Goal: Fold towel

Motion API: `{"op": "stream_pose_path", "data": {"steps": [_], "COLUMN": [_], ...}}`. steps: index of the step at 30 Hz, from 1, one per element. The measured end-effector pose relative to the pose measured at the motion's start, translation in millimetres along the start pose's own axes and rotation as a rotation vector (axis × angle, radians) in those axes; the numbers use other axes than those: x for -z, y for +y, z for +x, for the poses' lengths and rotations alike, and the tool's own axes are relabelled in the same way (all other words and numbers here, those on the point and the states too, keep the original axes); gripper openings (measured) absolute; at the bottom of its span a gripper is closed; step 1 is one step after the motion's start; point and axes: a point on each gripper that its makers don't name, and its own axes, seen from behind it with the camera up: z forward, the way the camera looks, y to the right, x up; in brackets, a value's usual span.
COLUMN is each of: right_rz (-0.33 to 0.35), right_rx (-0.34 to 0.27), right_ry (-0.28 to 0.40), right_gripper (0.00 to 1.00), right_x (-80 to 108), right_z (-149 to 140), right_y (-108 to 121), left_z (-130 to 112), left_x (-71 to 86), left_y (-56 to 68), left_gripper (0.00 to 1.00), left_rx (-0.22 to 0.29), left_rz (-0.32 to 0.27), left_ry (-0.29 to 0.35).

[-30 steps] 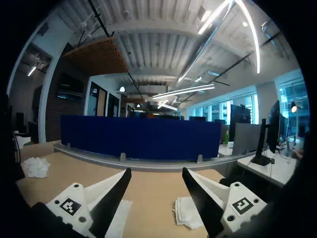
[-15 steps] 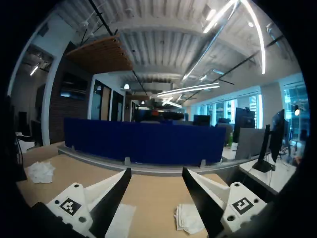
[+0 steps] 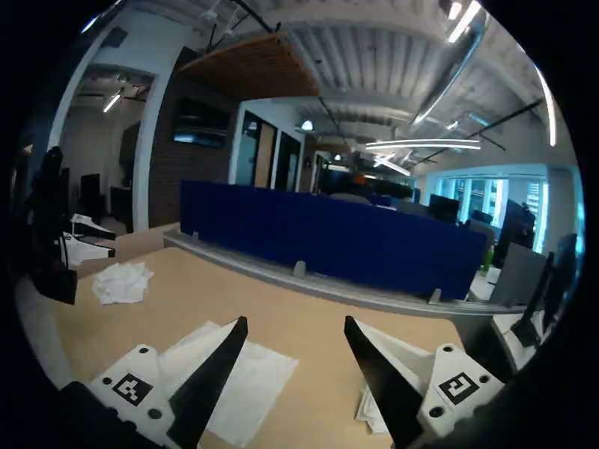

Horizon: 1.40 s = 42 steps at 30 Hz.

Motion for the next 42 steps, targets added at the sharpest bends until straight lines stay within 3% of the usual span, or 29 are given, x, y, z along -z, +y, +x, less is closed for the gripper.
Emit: {"op": "stream_pose_path", "data": {"steps": [7,14,23,29,35,42], "right_rz": [0.073,0.181,0.262,0.298,0.307,0.314], "right_rx": [0.027,0.054,0.092,0.070,0.057,0.088], "right_ry": [-0.083,-0.232,-0.373,-0.428,-0.448,-0.482], "right_gripper": [1.00,1.00,1.00,1.00,1.00,1.00], "right_x": [-3.2,-0.9,6.5,11.2,10.7,10.3], "right_z": [-14.7,-58.2,-104.8,-122.1,-138.6,-176.5], "right_y": [-12.5,-34.4,-52.7,-56.8,-60.0,-69.8], "left_z": [-10.3,-47.0,-88.0,-113.3,-131.6,-164.2], "left_x": [-2.0,-4.3,4.8,11.9,8.4,-0.3], "left_y": [11.6,30.4,52.9,66.0,68.1,75.0], "left_gripper": [0.93,0.93,0.93,0.93,0.93,0.93], "left_rx": [-0.028,-0.059,-0.026,-0.028,-0.045,-0.060], "left_rz": [-0.061,-0.133,-0.230,-0.291,-0.290,-0.300], "left_ry": [-0.050,-0.166,-0.291,-0.368,-0.391,-0.423]}}
